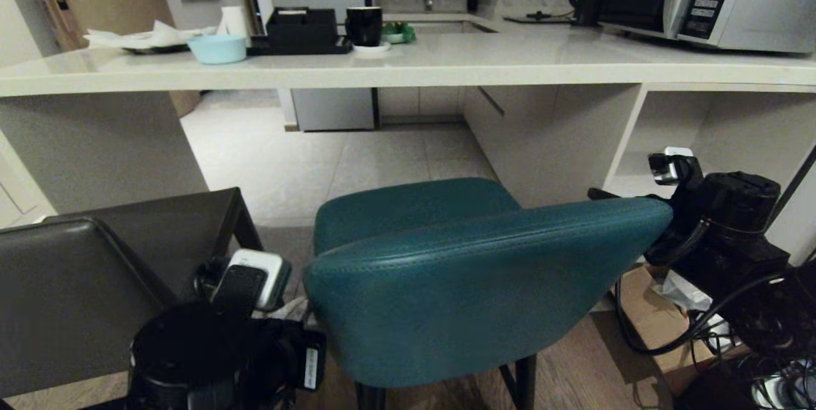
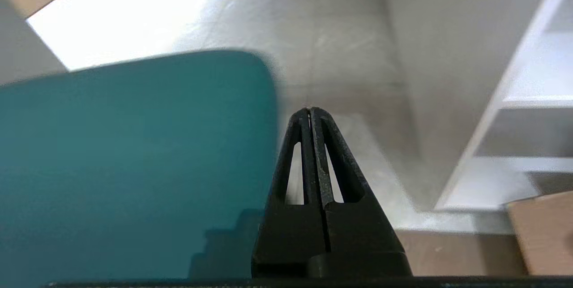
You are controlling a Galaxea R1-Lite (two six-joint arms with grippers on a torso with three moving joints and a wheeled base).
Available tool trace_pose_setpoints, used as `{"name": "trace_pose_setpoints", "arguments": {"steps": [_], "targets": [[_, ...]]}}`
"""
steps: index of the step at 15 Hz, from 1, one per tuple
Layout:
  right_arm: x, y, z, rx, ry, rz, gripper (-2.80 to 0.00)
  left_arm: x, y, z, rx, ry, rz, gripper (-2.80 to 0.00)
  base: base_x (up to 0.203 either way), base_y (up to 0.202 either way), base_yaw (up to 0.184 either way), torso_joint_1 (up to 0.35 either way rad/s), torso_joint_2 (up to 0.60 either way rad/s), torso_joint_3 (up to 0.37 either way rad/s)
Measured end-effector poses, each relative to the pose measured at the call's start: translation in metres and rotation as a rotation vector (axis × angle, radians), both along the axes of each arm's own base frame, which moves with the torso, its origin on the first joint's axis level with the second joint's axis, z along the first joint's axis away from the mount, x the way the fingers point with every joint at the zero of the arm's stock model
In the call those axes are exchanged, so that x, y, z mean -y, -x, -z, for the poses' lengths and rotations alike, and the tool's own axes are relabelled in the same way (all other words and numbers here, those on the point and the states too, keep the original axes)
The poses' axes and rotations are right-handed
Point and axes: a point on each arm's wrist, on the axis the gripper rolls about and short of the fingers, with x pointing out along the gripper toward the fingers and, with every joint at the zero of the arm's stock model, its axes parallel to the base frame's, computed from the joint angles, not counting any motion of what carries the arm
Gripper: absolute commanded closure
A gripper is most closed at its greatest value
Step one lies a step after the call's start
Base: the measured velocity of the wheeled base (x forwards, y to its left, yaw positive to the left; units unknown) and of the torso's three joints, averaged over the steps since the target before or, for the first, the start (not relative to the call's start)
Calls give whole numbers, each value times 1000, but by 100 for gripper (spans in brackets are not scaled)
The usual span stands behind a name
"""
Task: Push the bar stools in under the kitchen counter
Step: Push the blue chair back under the dining table
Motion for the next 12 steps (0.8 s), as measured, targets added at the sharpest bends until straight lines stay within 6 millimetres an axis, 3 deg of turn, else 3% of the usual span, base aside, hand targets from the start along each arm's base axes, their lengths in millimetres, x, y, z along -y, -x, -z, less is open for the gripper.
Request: {"name": "trace_pose_setpoints", "arguments": {"steps": [9,12], "targets": [[-10,52,-4,-26,5,-89,0,-4,-23,-3,13,3,-95,0,0,0,0,0,0,0],[-10,55,-7,-17,1,-99,0,-1,-24,-4,17,14,-84,0,0,0,0,0,0,0]]}}
